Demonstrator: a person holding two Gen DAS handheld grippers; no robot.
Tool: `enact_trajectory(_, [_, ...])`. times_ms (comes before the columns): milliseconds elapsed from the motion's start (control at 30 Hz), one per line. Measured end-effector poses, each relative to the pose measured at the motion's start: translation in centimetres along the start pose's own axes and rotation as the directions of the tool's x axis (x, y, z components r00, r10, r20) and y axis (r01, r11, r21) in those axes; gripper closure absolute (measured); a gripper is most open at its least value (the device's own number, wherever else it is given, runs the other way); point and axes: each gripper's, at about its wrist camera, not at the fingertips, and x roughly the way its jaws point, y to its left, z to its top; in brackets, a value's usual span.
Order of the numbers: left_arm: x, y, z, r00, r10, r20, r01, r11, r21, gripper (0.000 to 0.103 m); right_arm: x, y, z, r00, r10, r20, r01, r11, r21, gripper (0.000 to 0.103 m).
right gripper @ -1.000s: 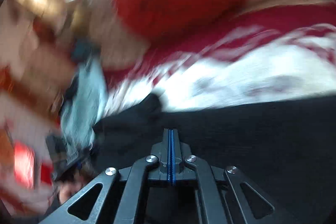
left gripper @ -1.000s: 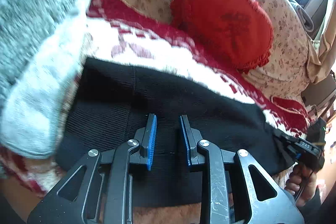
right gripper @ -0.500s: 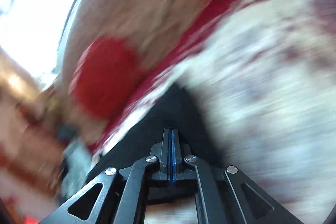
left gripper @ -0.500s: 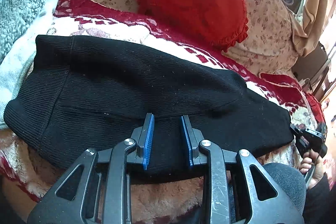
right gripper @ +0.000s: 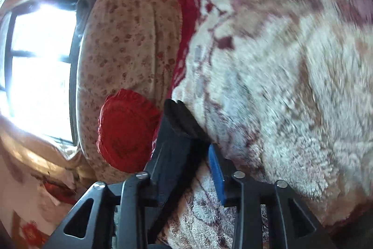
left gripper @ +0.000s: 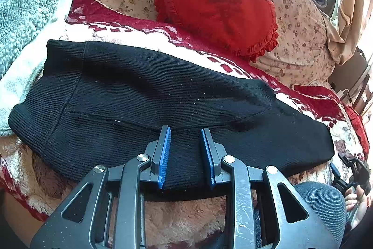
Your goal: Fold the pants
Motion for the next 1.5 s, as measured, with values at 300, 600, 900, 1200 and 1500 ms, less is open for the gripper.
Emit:
enact_trajectory(300, [-0.7, -5.5, 0.7, 0.998, 0.013, -0.063, 0.001, 0.978, 0.210, 0.031, 2.7, 1.4, 0.7, 0.998, -0.041, -0.040, 0.038, 0.997, -0.068, 0.070])
enact_trajectory(600, [2.3, -5.9, 0.7, 0.966, 0.192, -0.174, -0.151, 0.962, 0.226, 0.021, 4.5, 5.0, -1.1, 0.955, -0.296, 0.004, 0.271, 0.868, -0.417, 0.069])
enact_trajectory(900, [3.0, -6.2, 0.4, 0.970, 0.158, -0.182, -0.115, 0.967, 0.226, 0.014, 3.8, 5.1, -0.7, 0.959, -0.284, 0.022, 0.269, 0.877, -0.399, 0.069])
enact_trajectory(1200, [2.6, -6.0, 0.3, 0.976, 0.134, -0.171, -0.096, 0.972, 0.213, 0.009, 3.0, 5.1, -0.5, 0.950, -0.298, 0.090, 0.310, 0.870, -0.383, 0.082])
enact_trajectory(1500, [2.6, -5.9, 0.2, 0.976, 0.131, -0.173, -0.093, 0.972, 0.215, 0.007, 2.8, 4.2, -0.1, 0.973, -0.222, 0.059, 0.230, 0.923, -0.308, 0.085])
